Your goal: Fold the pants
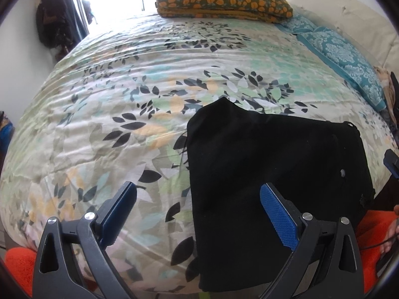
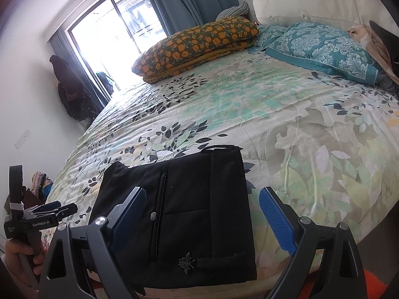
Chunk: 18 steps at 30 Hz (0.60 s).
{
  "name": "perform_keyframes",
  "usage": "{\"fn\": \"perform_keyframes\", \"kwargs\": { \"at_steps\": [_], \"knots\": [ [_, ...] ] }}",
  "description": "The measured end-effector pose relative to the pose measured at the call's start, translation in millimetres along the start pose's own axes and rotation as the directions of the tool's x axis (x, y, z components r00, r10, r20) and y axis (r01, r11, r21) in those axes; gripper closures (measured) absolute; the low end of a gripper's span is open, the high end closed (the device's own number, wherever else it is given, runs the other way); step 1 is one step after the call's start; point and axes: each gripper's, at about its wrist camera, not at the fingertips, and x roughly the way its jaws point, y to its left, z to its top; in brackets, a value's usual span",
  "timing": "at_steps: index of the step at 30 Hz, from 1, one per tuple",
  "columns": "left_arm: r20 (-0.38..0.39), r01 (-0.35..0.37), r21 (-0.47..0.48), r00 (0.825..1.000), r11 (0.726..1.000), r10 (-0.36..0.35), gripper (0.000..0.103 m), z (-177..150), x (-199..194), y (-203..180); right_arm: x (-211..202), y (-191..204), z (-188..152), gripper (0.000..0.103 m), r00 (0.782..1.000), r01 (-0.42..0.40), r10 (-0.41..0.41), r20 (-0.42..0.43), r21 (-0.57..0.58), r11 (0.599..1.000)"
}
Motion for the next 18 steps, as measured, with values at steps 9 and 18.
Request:
{"fn": "perform_keyframes", "kwargs": {
  "at_steps": [9,18],
  "knots": [
    [-0.066,0.175,-0.078,0.981,0.981,-0.18,0.003,-12.5,10.7,45.5,-13.7,-59.7,33.6,0.011,0.995,-0.036,0.054,-0.088,0.189,0.981],
    [-0.18,0.328,-0.087,0.924,0.941,-0.338,0.003,-23.6,38.1,21.5,47.8,-58.9,19.5,0.011,0.874,-0.134,0.185,-0.449,0.143,0.981]
  ]
}}
